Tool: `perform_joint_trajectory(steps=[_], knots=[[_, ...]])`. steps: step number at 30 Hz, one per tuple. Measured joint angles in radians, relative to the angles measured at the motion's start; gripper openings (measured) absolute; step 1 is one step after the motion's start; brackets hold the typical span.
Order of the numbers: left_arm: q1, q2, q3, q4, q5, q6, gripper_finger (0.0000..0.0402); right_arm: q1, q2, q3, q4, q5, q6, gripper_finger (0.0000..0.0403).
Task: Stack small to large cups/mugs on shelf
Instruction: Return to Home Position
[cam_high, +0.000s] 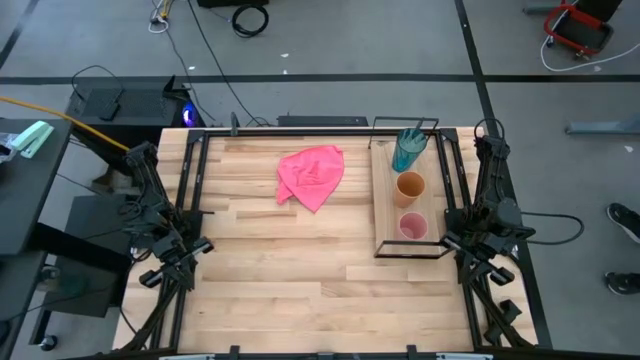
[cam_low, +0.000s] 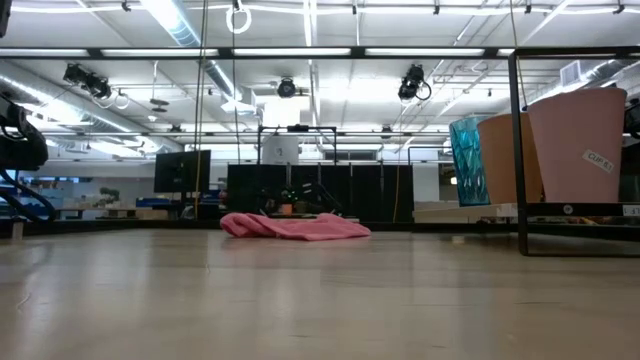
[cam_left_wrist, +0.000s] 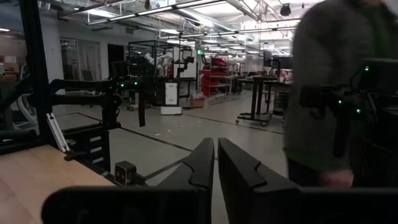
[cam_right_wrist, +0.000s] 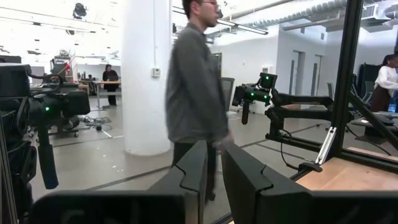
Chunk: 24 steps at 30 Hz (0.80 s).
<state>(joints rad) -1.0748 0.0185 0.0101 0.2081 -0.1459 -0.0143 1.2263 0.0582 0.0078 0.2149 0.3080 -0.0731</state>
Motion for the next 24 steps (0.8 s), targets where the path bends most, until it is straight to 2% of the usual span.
perform_joint_trajectory(steps=[10,24], knots=[[0.0,0.0,0.0,0.0,0.0,0.0,0.0041,0.0,0.0,0.0,0.0,0.0,0.0,0.0057],[0.0,0.0,0.0,0.0,0.0,0.0,0.0032,0.0,0.0,0.0,0.0,0.0,0.0,0.0057]])
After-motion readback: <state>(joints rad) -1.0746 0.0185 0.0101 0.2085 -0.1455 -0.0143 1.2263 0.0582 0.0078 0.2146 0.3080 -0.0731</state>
